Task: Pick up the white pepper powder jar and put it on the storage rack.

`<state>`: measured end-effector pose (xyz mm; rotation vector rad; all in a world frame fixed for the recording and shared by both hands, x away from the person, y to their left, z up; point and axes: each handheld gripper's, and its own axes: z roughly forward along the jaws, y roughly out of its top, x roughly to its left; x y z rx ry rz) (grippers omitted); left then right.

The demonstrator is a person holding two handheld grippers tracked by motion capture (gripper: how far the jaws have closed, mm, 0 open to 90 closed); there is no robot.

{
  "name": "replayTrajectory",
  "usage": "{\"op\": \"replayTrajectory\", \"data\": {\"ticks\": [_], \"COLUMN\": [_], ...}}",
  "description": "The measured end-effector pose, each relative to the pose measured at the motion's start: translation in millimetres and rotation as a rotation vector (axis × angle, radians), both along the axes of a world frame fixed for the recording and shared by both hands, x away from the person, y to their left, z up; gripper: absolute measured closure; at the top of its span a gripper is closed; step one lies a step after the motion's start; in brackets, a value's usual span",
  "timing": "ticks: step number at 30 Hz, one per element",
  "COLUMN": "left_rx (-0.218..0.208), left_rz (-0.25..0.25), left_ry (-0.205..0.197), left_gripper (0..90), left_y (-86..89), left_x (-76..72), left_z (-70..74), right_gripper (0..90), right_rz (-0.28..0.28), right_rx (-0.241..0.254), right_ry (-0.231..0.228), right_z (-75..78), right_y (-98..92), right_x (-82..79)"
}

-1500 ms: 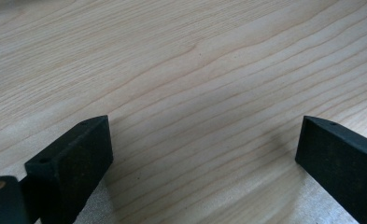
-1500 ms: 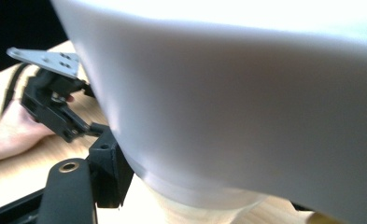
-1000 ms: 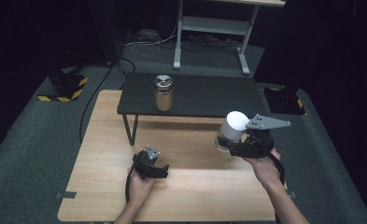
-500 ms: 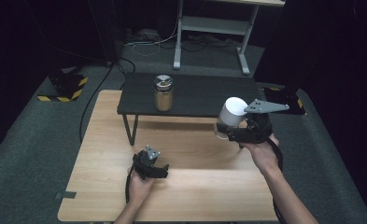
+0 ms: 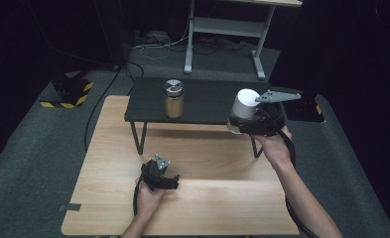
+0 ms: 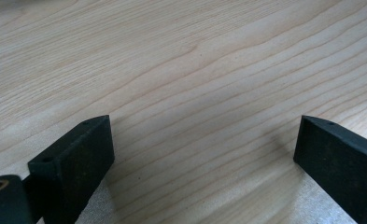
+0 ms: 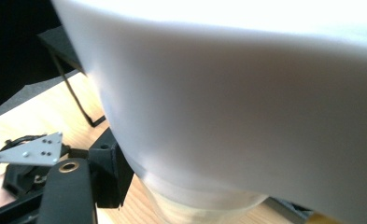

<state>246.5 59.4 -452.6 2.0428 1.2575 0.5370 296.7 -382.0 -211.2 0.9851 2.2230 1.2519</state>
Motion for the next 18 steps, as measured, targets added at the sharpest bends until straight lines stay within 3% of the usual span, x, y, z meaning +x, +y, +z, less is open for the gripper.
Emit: {"op": "replayTrajectory", "data": {"ticks": [12, 18], "left_rx": [-0.007, -0.005], "left_rz": [0.006, 0.005], "left_ry": [-0.001, -0.001], "left_gripper": [5.0, 5.2], "left_y": [-0.3, -0.2], "left_x": [-0.5, -0.5], "left_z": [-0.5, -0.3], "right_gripper": [30.5, 30.5], "right_rz": [-0.054, -0.098], "right_rx": [-0.023, -0.011], "right_ry": [0.017, 0.032], "right_z": [2.5, -0.3], "right_y": [19.8, 32.8], "right_x": [27.9, 44.6]}}
